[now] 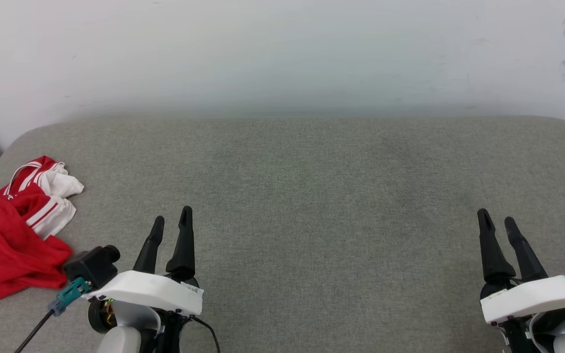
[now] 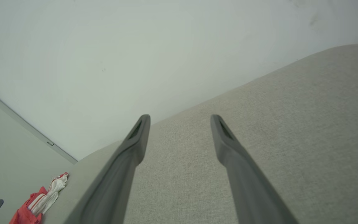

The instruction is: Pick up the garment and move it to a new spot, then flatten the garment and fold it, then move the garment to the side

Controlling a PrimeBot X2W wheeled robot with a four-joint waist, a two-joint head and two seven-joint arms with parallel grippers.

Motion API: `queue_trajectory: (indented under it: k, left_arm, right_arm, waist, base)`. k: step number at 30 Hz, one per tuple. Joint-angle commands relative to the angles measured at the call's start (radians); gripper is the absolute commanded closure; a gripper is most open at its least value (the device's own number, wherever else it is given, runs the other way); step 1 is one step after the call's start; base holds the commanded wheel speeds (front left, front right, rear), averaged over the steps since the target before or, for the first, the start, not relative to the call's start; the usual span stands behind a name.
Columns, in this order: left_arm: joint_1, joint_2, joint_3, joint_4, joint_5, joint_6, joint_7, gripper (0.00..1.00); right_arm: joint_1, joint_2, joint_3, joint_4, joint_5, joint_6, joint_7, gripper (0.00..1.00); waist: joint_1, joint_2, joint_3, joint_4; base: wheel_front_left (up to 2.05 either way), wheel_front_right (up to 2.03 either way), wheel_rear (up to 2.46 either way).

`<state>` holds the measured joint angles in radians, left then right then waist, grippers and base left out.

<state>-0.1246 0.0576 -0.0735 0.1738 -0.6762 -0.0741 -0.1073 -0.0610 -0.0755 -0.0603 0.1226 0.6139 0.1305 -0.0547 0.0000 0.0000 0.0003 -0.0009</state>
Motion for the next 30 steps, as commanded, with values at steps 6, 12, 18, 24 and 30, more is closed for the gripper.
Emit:
queue_trajectory:
  k: [6, 12, 18, 24, 30]
  left_arm:
    - [-0.029, 0.013, -0.014, -0.008, 0.098, 0.014, -0.024, 0.00]
    - [-0.033, 0.016, -0.021, -0.003, 0.162, 0.019, -0.041, 0.00]
    - [-0.038, 0.020, -0.035, 0.008, 0.229, 0.024, -0.057, 0.00]
    - [-0.040, 0.020, -0.042, 0.023, 0.287, 0.032, -0.071, 0.00]
    - [-0.047, 0.019, -0.049, 0.038, 0.336, 0.038, -0.085, 0.00]
  right_arm:
    - [0.001, 0.007, -0.006, -0.031, -0.122, 0.000, -0.001, 0.00]
    - [0.009, 0.010, -0.005, -0.047, -0.204, 0.000, -0.006, 0.00]
    - [0.014, 0.012, -0.009, -0.058, -0.282, 0.000, -0.005, 0.00]
    - [0.015, 0.015, -0.013, -0.066, -0.350, 0.000, -0.006, 0.00]
    - [0.016, 0.018, -0.017, -0.071, -0.409, 0.000, -0.012, 0.00]
  waist:
    - [0.0000, 0.0000, -0.001, 0.000]
    - [0.0000, 0.0000, -0.001, 0.001]
    - [0.0000, 0.0000, -0.002, 0.001]
    - [0.0000, 0.0000, -0.002, 0.002]
    - [0.0000, 0.0000, -0.003, 0.003]
  base:
    - [0.00, 0.00, 0.00]
    - [0.00, 0.00, 0.00]
    - [0.00, 0.00, 0.00]
    - [0.00, 0.00, 0.00]
    - [0.00, 0.00, 0.00]
